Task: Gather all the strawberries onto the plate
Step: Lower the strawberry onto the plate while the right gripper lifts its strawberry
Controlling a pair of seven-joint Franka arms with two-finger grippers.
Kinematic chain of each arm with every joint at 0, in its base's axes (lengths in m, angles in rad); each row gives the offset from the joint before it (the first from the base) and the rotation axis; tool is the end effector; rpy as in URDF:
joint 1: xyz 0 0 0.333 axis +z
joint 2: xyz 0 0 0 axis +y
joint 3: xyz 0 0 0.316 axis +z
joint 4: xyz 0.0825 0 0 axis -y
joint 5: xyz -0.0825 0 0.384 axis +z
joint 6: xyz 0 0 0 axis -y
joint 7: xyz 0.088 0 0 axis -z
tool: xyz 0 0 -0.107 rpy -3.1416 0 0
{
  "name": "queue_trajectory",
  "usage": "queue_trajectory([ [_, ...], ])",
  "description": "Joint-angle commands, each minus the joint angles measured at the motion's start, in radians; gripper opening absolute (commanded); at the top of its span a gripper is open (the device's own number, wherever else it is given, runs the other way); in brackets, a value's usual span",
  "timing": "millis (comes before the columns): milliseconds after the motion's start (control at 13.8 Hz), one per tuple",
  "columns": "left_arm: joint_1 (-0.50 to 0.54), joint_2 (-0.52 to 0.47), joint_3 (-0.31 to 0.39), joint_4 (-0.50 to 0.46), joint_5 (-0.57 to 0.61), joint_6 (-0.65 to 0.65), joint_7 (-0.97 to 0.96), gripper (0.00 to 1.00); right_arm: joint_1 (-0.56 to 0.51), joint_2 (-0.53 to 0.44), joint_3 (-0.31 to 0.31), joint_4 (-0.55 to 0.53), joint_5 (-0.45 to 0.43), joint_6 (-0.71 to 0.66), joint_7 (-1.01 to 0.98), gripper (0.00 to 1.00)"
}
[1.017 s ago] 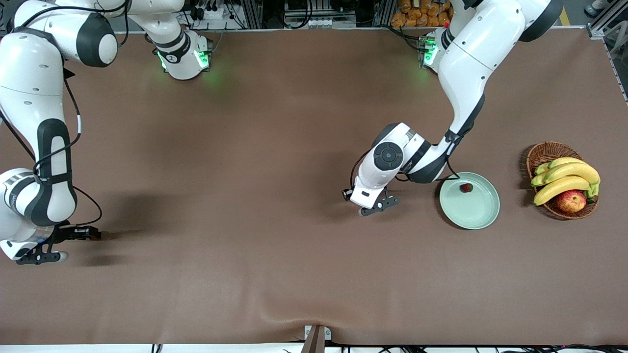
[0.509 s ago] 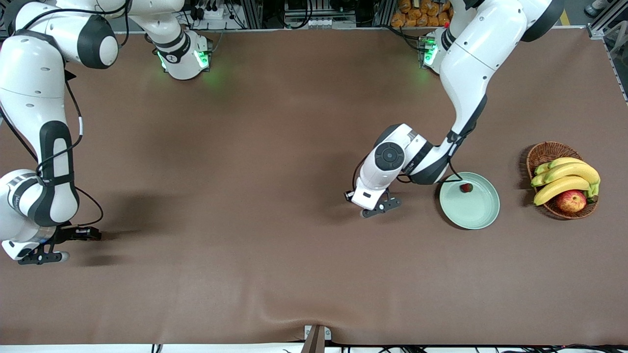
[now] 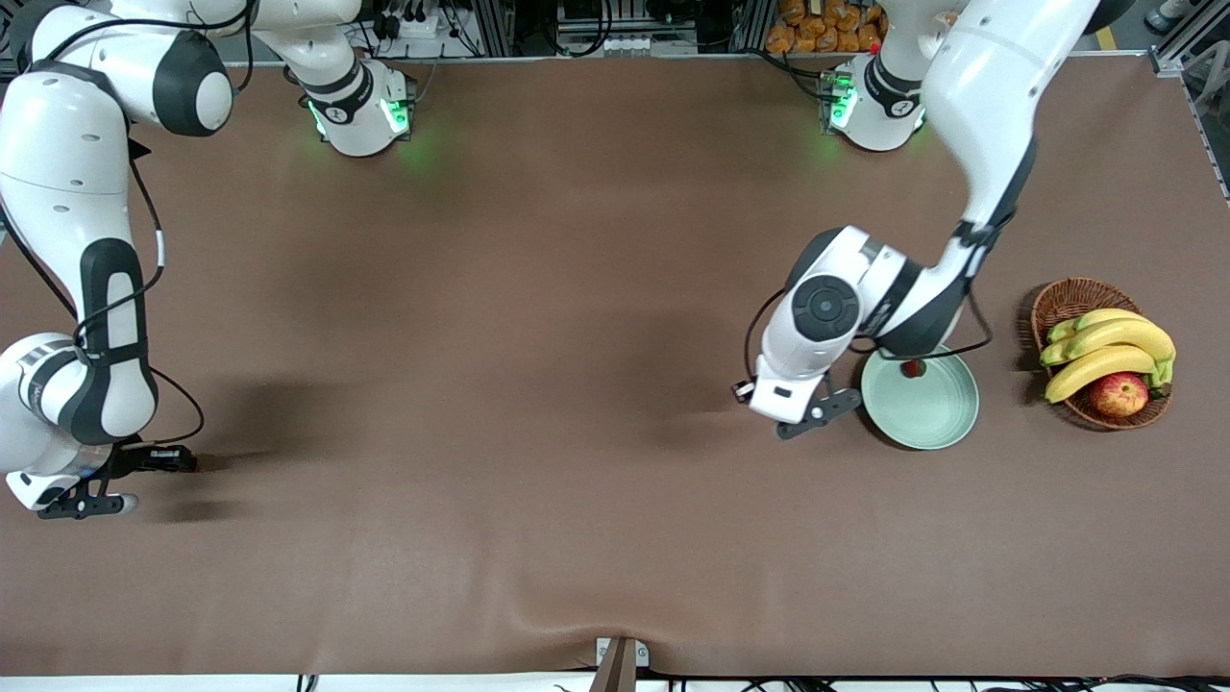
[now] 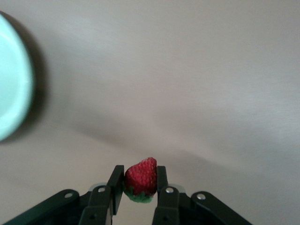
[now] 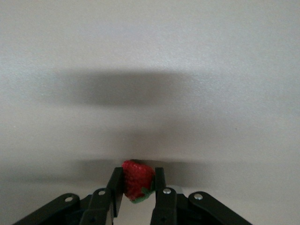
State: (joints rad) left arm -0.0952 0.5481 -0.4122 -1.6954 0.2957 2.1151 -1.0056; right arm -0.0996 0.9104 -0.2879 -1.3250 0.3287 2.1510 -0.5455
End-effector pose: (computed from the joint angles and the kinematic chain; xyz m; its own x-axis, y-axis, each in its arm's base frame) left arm 0.5990 -0.2855 0.2925 0.9281 0.3720 -0.0147 0.3698 -0.9258 -0.0788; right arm 0.7027 -0.2208 0.1931 0.9972 0.0723 -0.0185 0.0712 -0.9958 -0.0572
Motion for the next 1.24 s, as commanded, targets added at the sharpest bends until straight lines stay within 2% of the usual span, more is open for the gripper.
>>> queue_trajectory([
  [0,0.141,-0.053,-0.034,-0.032,-0.027,-0.094,0.271,0.0,0.027,-0.025,0.006,0.009,-0.003,-0.035,0.002,0.0],
  [218,0.297,-0.069,-0.059,-0.056,-0.035,-0.153,0.528,0.0,0.047,-0.033,0.009,0.061,-0.005,-0.17,0.142,0.0],
  [436,0.376,-0.07,-0.06,-0.116,-0.027,-0.136,0.662,0.0,0.092,-0.048,0.041,0.104,0.004,-0.279,0.336,0.0],
  [581,0.423,-0.06,-0.059,-0.159,0.029,-0.072,0.715,0.0,0.118,-0.059,0.071,0.112,0.055,-0.322,0.477,0.0],
  [799,0.486,-0.048,-0.059,-0.19,0.059,0.009,0.85,0.01,0.152,-0.076,0.102,0.112,0.211,-0.359,0.672,0.0],
  [944,0.525,-0.01,-0.06,-0.184,0.059,0.084,0.945,0.33,0.191,-0.088,0.111,0.112,0.295,-0.361,0.787,0.0],
  [1017,0.529,-0.004,-0.06,-0.181,0.059,0.101,0.947,0.67,0.208,-0.093,0.119,0.112,0.335,-0.359,0.859,0.0],
  [1090,0.529,-0.003,-0.06,-0.182,0.057,0.102,0.947,0.8,0.236,-0.093,0.125,0.112,0.364,-0.353,0.934,0.0],
  [1162,0.529,-0.008,-0.06,-0.184,0.056,0.102,0.949,0.98,0.267,-0.093,0.131,0.122,0.389,-0.341,1.002,0.0],
])
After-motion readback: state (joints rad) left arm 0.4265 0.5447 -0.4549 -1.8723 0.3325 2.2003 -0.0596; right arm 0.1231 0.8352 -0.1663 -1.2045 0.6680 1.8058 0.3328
